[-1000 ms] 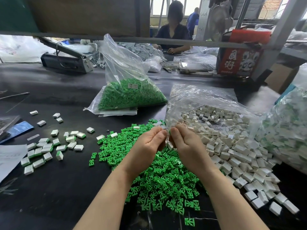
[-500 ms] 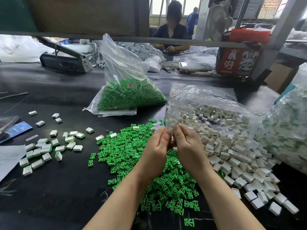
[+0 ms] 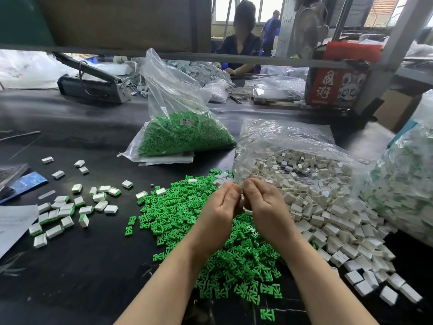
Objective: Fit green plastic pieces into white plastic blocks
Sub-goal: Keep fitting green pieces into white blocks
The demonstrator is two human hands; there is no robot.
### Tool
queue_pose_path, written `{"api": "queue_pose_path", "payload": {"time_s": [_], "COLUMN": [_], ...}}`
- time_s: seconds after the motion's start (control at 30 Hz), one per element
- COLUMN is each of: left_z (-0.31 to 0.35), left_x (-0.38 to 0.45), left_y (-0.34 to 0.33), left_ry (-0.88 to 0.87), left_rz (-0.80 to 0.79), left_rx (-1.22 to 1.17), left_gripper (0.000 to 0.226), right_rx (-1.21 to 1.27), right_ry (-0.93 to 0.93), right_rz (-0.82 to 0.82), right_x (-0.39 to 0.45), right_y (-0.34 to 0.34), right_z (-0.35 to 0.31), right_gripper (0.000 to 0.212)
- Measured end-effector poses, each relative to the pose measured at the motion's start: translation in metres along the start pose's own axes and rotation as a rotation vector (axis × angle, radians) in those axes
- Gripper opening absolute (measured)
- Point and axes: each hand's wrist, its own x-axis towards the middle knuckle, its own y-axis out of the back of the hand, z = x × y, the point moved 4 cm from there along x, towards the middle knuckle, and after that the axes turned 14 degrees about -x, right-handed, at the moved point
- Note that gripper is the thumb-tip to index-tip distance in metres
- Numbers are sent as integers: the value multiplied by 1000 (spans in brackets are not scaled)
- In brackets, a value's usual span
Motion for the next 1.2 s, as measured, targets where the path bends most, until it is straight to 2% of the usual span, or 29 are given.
{"api": "queue_pose_path", "payload": {"time_s": [0.17, 0.3, 0.47, 0.67, 0.83, 1.0, 1.1, 1.2], "left_z": [4, 3, 3, -4, 1, 6, 7, 6], "left_x": [0, 0, -1, 1, 0, 0, -1, 0], "left_y": [3, 2, -3, 1, 5, 6, 5, 5], "left_ry": [-34, -90, -154, 4, 73, 45, 19, -6], "left_rz": [-13, 18, 76, 52, 26, 24, 50, 50], "left_rx": [78, 179, 234, 51, 61, 96, 84, 64], "left_gripper": [24, 39, 33, 31, 36, 38, 36, 32], "right_rx": [-8, -58, -40, -29, -47, -25, 66, 340], "right_ry": [7, -13, -27, 2, 27, 12, -34, -148], "right_rz": [-30, 8, 46, 26, -7, -20, -52, -91], "right_x": [-1, 0, -1, -1, -1, -3, -2, -2], "right_y": [-2, -4, -6, -6, -7, -8, -10, -14], "right_z": [2, 6, 4, 4, 6, 5, 5, 4], "right_gripper": [37, 43, 40, 40, 44, 43, 40, 40]}}
